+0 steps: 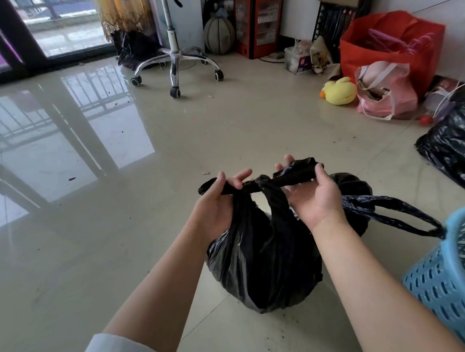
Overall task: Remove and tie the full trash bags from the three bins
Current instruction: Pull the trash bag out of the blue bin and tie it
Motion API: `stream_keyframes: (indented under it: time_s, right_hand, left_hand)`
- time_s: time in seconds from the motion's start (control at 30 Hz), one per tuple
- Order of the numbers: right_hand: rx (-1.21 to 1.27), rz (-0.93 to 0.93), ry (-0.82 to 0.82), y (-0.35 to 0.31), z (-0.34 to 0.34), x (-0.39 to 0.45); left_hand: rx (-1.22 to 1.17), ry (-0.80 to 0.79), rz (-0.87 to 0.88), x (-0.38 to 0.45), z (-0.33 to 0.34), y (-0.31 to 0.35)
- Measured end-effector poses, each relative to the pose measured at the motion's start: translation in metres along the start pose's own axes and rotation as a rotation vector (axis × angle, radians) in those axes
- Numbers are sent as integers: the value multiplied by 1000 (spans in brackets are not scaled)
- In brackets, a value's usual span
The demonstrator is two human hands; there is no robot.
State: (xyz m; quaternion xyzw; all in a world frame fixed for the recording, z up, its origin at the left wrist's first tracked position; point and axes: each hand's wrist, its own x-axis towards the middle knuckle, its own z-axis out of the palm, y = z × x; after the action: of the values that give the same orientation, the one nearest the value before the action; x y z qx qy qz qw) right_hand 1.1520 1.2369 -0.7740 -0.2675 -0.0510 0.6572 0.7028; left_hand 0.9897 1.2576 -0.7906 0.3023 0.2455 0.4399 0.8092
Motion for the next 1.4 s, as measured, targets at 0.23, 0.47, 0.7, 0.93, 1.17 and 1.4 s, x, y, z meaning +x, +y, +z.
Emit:
stream_keyframes:
  time_s: [0.23,0.47,0.7,0.93,1.17,1.4]
  right_hand:
    - [-389,-141,127,-15,7,0]
    - [-1746,-407,20,-33,-57,-14]
    - [-2222,-256,-144,-14,-93,-29]
    - [-2678,325,-154,10,-104,-40]
    - [-2469,285,-28,-2,-91,-28]
    - [-2395,247,-135,0,-83,-28]
  left_hand:
    - [-329,213,179,1,-2,7]
    - [63,545,92,-15,-55,17]
    - [411,899,31,-34,-90,-5]
    - [-255,894,-58,-27,-69,-19]
    - [176,817,-447,-39,-44,-37]
    - [558,741,-361,-44,-32,-52]
